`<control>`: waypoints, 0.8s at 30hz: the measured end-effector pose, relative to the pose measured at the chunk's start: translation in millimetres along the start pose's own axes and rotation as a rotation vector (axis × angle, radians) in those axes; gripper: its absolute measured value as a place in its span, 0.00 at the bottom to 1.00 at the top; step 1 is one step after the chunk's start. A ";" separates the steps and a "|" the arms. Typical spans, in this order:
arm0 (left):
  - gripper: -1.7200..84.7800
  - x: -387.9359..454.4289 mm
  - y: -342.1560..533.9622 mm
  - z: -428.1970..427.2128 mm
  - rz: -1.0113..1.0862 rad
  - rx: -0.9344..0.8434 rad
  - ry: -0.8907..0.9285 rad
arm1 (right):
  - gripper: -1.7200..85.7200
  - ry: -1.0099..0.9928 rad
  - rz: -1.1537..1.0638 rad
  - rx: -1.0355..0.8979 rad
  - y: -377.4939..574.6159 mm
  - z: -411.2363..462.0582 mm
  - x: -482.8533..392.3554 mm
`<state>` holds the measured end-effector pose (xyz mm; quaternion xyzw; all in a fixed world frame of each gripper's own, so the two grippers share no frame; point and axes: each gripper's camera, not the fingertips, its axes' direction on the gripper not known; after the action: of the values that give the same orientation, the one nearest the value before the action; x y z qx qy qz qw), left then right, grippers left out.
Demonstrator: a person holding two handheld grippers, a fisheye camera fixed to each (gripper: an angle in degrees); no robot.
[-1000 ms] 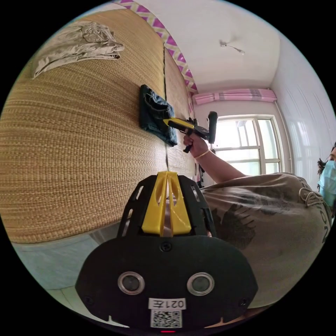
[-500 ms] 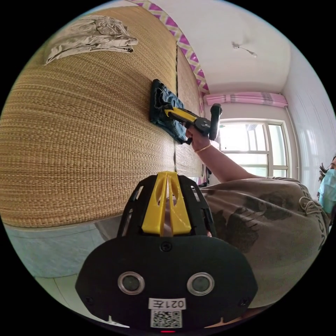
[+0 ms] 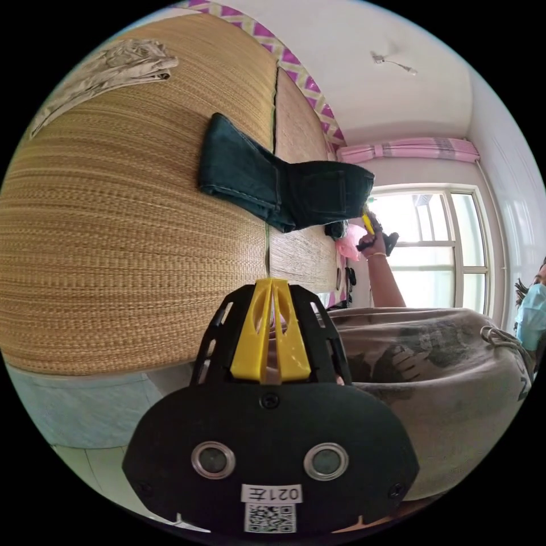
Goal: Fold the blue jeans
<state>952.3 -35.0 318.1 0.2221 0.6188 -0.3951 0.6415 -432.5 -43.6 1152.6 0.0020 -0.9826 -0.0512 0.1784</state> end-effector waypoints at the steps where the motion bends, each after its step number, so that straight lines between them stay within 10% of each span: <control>1: 0.01 5.1 -2.1 4.5 0.001 0.000 0.001 | 0.09 0.030 0.079 -0.002 7.5 -5.5 50.9; 9: 0.01 64.8 -26.5 52.4 -0.001 0.024 0.017 | 0.04 0.074 0.377 -0.076 101.0 -0.2 246.4; 18: 0.01 89.6 -31.1 50.1 -0.014 -0.008 -0.017 | 0.05 -0.219 -0.151 -0.479 123.6 178.1 106.3; 24: 0.01 74.5 -18.3 9.2 -0.041 -0.002 -0.018 | 0.10 -0.250 -0.106 -0.638 138.1 325.7 24.1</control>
<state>937.8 -70.1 250.8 0.2052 0.6180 -0.4095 0.6390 -567.3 125.8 871.8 -0.0093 -0.9299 -0.3648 0.0456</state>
